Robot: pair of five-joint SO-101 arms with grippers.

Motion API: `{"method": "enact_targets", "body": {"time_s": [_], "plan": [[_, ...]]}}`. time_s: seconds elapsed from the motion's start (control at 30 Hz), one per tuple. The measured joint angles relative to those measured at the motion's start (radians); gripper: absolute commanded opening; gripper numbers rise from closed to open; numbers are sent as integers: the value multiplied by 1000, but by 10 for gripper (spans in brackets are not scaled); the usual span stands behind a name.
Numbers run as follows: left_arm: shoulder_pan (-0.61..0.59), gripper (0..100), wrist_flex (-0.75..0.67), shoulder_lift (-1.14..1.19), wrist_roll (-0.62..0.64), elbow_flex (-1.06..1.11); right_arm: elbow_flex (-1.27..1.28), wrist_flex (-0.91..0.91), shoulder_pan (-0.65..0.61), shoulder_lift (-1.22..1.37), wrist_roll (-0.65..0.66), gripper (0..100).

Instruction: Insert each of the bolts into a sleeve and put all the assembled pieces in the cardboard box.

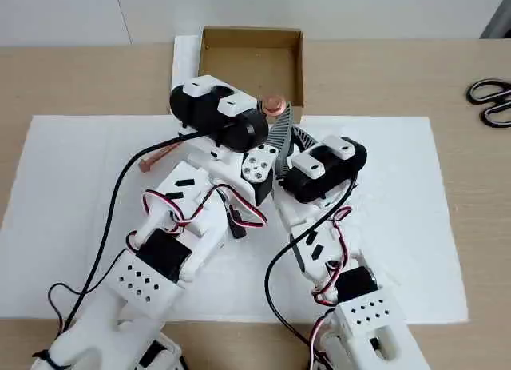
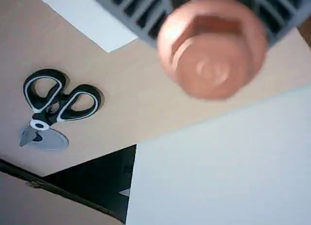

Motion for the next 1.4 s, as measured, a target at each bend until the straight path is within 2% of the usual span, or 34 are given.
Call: {"method": "enact_targets", "body": {"time_s": [0.57,0.73,1.23,1.4], "plan": [[-17,6,0,0,2,-3,0,0,8,0,0,4],[-15,6,28,0,2,-3,0,0,43,0,0,4],[-31,6,83,-17,2,-72,-9,-3,49,-5,0,4],[0,6,92,-9,-3,-75,-12,-3,29,-5,0,4]]}}
